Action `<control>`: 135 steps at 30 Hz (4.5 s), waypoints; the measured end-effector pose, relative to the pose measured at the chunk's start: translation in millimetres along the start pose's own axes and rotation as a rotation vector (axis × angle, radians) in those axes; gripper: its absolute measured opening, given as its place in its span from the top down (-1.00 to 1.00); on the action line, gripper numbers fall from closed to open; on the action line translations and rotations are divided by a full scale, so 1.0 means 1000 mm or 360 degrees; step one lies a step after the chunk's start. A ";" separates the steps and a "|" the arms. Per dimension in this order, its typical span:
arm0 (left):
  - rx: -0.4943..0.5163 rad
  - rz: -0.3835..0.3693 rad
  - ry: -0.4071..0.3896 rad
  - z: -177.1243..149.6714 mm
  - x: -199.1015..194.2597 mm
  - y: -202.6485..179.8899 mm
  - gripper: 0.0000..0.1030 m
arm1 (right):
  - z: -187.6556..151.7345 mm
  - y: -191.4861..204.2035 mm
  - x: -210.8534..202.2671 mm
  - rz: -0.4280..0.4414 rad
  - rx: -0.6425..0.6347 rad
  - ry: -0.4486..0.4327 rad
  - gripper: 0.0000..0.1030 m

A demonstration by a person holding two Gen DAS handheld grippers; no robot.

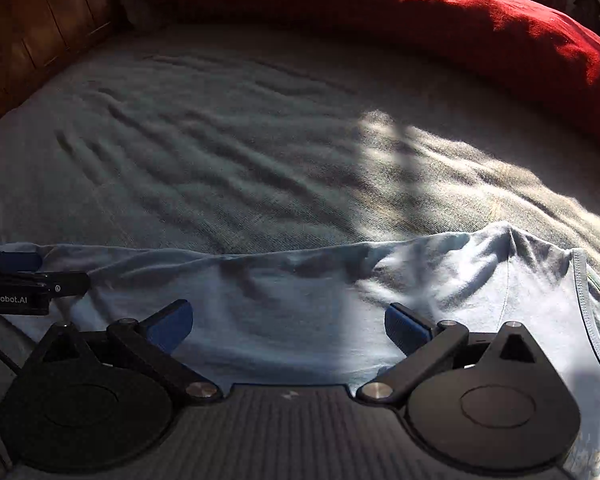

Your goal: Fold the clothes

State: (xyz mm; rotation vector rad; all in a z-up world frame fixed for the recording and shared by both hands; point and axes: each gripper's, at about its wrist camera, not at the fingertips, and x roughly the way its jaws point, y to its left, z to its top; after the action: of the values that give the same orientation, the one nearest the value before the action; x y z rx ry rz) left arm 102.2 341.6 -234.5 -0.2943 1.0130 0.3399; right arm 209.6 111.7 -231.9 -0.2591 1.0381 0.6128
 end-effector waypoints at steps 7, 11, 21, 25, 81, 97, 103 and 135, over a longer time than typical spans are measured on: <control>0.0017 -0.0031 -0.0052 0.016 -0.002 0.017 -0.87 | 0.033 -0.008 0.039 -0.0097 0.0042 -0.0015 -1.00; -0.0017 -0.0049 -0.0047 0.019 -0.015 0.029 -0.87 | 0.046 -0.009 0.017 -0.0108 0.0017 -0.0043 -1.00; 0.0086 0.0019 0.0060 -0.022 -0.014 0.021 -0.90 | -0.004 0.002 0.019 -0.0149 -0.0037 -0.0061 -1.00; 0.0066 -0.0006 -0.0012 0.000 -0.019 0.026 -0.89 | 0.023 -0.001 0.023 -0.0140 0.0010 -0.0056 -1.00; 0.0478 -0.0326 -0.0128 0.040 -0.034 -0.044 -0.89 | -0.062 -0.010 -0.068 -0.0157 0.0125 -0.0078 -1.00; 0.0870 -0.0619 -0.0073 0.062 -0.011 -0.168 -0.89 | -0.065 -0.040 -0.050 -0.0790 0.0006 -0.0072 -1.00; 0.0940 -0.0642 -0.0002 0.051 -0.003 -0.194 -0.89 | -0.092 -0.063 -0.081 -0.0799 0.0209 -0.0097 -1.00; 0.1117 -0.0570 0.0071 0.043 0.011 -0.231 -0.89 | -0.104 -0.072 -0.065 -0.0659 0.0000 -0.0252 -1.00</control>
State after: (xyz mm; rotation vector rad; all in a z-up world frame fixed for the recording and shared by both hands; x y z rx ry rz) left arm 235.5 150.7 -203.8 0.1565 1.0388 -0.3512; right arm 152.9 -18.8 -233.5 -0.4063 0.8008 0.2536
